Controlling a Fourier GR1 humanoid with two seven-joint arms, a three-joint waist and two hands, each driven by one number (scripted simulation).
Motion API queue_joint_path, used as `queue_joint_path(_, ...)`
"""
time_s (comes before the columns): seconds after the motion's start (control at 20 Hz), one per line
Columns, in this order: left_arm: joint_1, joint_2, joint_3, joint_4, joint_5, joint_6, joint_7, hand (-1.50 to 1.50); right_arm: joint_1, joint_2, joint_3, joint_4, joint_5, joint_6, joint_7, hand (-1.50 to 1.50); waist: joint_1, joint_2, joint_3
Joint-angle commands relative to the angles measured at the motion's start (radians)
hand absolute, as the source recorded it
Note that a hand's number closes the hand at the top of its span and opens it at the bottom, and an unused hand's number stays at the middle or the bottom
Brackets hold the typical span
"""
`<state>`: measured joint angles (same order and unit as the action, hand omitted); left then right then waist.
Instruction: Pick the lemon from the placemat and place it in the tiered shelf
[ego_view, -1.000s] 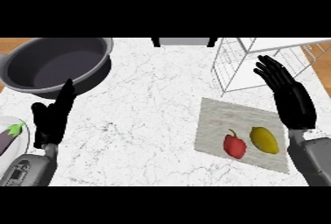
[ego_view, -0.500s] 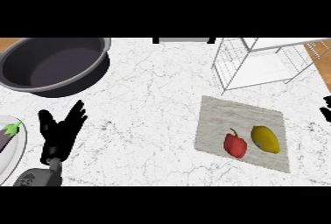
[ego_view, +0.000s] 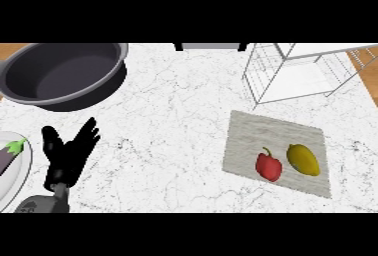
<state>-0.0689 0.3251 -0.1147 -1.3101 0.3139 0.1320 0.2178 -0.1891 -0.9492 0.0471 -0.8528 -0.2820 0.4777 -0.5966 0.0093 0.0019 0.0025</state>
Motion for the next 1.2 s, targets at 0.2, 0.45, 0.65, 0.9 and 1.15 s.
queue_joint_path(0.2, 0.025, -0.019, 0.018, 0.009, -0.006, -0.003, 0.004, 0.00, 0.006, -0.108, 0.033, -0.259, 0.011, 0.115, 0.204, -1.50, -0.018, -0.007, -0.005)
queue_joint_path(0.45, -0.027, 0.011, 0.040, -0.008, -0.014, 0.004, 0.070, 0.00, -0.002, -0.071, 0.056, -0.458, 0.024, -0.026, 0.495, -1.50, -0.020, -0.008, -0.005)
queue_joint_path(0.65, 0.023, -0.032, 0.039, 0.019, -0.029, 0.000, -0.011, 0.00, 0.035, 0.020, 0.076, -0.621, 0.052, -0.176, 0.675, -1.50, -0.018, -0.006, -0.004)
queue_joint_path(0.9, 0.003, -0.053, 0.012, 0.013, -0.068, 0.002, 0.009, 0.00, -0.033, 0.067, 0.120, -0.647, 0.171, -0.216, 0.845, -1.50, -0.006, -0.001, -0.003)
queue_joint_path(1.15, 0.042, -0.023, 0.054, -0.090, -0.028, -0.022, 0.084, 0.00, -0.027, 0.070, 0.127, -0.746, 0.191, -0.153, 1.016, -1.50, -0.006, -0.004, -0.003)
